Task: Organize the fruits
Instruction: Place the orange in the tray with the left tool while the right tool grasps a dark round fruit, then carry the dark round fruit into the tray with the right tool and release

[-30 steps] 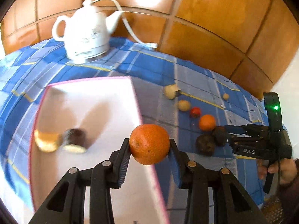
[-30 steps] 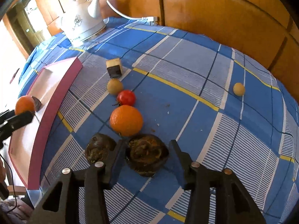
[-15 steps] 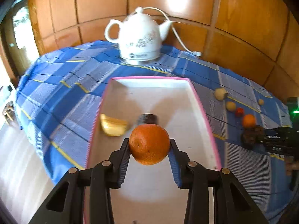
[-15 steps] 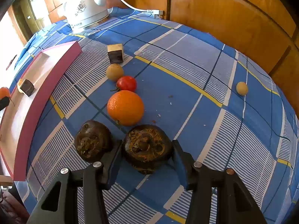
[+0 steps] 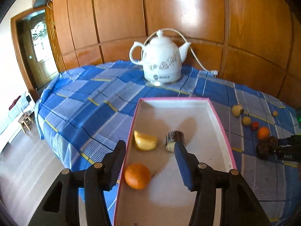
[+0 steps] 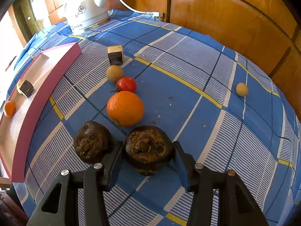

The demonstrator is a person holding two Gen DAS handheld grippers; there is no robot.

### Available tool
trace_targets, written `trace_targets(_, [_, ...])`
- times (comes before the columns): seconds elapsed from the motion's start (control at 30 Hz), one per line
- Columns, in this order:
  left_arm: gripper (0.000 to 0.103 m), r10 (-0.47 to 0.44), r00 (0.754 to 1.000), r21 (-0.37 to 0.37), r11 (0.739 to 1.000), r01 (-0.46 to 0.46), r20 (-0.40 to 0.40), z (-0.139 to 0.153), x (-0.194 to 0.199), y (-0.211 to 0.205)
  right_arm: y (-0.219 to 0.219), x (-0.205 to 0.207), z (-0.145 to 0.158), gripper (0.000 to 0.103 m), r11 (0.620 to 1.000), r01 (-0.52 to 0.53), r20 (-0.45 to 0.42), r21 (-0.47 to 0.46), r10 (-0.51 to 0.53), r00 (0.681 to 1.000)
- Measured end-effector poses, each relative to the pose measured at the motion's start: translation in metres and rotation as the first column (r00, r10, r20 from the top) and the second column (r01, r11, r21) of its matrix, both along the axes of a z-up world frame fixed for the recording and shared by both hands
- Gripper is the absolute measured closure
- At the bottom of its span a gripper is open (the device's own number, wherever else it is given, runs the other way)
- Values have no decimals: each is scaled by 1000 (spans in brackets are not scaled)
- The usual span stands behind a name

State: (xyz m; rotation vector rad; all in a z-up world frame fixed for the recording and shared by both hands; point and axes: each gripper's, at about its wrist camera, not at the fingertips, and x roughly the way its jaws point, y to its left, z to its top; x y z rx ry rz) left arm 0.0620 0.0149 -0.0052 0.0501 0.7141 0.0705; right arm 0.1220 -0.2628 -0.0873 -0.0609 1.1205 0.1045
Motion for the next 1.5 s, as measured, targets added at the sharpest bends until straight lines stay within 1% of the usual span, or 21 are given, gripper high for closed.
trace_targets(0.2, [41, -11, 999, 22, 1000, 10, 33, 10, -6, -6, 0, 0, 0, 51, 1000, 3, 1, -1, -3, 1000])
trace_targets(0.37, [40, -17, 999, 25, 1000, 16, 31, 11, -8, -7, 1, 0, 1, 51, 1000, 5, 0, -3, -5, 1000])
trace_targets(0.63, [34, -21, 999, 28, 999, 20, 26, 10, -11, -9, 0, -1, 3, 52, 1000, 10, 11, -15, -10, 1000])
trace_targets(0.73, [34, -23, 1000, 3, 1000, 23, -4, 4, -10, -6, -2, -1, 9, 52, 1000, 25, 36, -13, -25, 999])
trace_targets(0.87, [32, -25, 998, -64, 998, 21, -57, -7, -10, 3, -6, 1, 14, 52, 999, 47, 54, -13, -46, 997])
trace_targets(0.93, [28, -16, 998, -68, 998, 12, -67, -10, -10, 7, -7, 1, 13, 52, 998, 50, 53, -26, -49, 997])
trace_targets(1.03, [24, 8, 997, -98, 995, -16, -75, -12, -11, 21, -5, 0, 17, 52, 998, 45, 69, -35, -42, 997])
trace_targets(1.1, [22, 28, 997, -106, 994, -35, -75, -12, -12, 29, 1, -3, 24, 52, 998, 30, 95, -57, -25, 995])
trace_targets(1.17, [22, 43, 996, -113, 992, -51, -79, -13, -11, 36, 8, -5, 32, 52, 998, 13, 107, -56, -7, 994])
trace_targets(1.27, [22, 60, 995, -121, 990, -69, -77, -14, -11, 45, 31, -12, 44, 52, 996, -41, 137, -76, 51, 989])
trace_targets(1.4, [22, 75, 994, -134, 987, -84, -77, -16, -12, 54, 77, -15, 59, 52, 992, -124, 161, -36, 128, 979])
trace_targets(1.5, [22, 79, 994, -132, 987, -89, -77, -17, -13, 58, 115, -14, 64, 52, 984, -178, 175, 15, 173, 969])
